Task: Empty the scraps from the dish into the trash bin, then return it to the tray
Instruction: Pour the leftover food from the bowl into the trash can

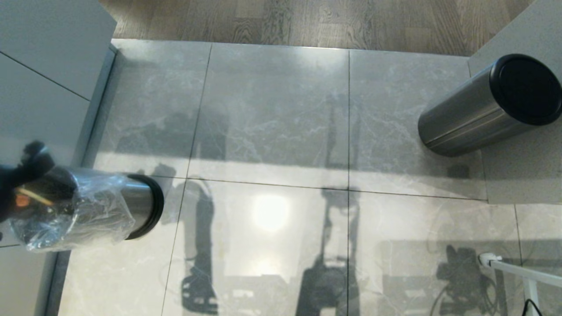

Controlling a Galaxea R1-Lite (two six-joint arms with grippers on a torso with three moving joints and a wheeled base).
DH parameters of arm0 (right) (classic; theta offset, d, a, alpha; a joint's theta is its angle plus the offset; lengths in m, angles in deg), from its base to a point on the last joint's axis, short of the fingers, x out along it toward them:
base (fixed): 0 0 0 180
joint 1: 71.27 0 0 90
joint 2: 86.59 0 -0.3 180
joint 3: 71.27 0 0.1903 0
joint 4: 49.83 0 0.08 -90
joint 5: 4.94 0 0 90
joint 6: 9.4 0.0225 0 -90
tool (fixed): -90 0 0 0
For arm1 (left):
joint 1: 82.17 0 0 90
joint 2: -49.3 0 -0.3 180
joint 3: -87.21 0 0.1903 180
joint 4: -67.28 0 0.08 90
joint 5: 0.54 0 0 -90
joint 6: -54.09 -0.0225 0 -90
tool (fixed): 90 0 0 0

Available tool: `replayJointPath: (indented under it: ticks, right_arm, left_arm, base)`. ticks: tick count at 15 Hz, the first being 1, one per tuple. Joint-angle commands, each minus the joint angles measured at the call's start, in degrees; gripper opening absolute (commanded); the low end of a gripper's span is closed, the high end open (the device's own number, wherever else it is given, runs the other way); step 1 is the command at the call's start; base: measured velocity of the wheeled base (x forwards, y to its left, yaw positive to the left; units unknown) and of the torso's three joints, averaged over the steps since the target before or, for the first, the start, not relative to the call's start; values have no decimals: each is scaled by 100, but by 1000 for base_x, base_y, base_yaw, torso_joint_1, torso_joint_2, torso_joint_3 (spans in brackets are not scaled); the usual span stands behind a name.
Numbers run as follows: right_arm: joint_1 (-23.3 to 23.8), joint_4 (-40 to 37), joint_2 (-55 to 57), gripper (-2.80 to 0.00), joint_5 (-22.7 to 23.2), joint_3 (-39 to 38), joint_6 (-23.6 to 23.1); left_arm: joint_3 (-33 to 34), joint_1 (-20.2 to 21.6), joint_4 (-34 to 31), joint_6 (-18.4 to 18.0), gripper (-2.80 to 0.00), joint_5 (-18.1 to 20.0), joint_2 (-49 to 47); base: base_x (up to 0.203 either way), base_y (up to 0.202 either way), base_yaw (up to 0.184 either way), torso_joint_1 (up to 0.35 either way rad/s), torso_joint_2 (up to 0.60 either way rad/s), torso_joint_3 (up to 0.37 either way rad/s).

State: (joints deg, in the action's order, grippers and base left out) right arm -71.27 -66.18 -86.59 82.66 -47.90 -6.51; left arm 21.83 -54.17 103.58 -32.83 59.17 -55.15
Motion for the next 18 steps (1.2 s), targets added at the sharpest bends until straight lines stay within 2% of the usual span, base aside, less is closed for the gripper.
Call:
replayJointPath:
  ticks: [1, 2, 4, 9, 11, 16, 18]
  right_arm:
    - [0, 2, 0, -280, 1, 0, 1]
    - [0, 9, 0, -280, -6, 0, 1]
    - [0, 10, 0, -280, 3, 0, 1]
    - [0, 9, 0, -280, 3, 0, 1]
    - [0, 1, 0, -280, 3, 0, 1]
    - [0, 1, 0, -280, -1, 0, 1]
    - [0, 10, 0, -280, -6, 0, 1]
  left_arm:
    - [36, 9, 137, -101, -280, -42, -70]
    - [86, 64, 227, -185, -280, -62, -8]
    - [150, 129, 452, -74, -280, -63, -40]
    - [273, 144, 485, 13, -280, -47, -108]
    - [310, 153, 485, 192, -280, -47, -111]
    - [591, 223, 476, 1064, -280, -47, 33]
    - [563, 223, 476, 1090, -280, -47, 48]
  base:
    - [0, 0, 0, 0, 0, 0]
    - [0, 0, 0, 0, 0, 0]
    - [0, 0, 0, 0, 0, 0]
    - [0, 0, 0, 0, 0, 0]
    - [0, 0, 0, 0, 0, 0]
    - [0, 0, 0, 0, 0, 0]
    - [0, 0, 0, 0, 0, 0]
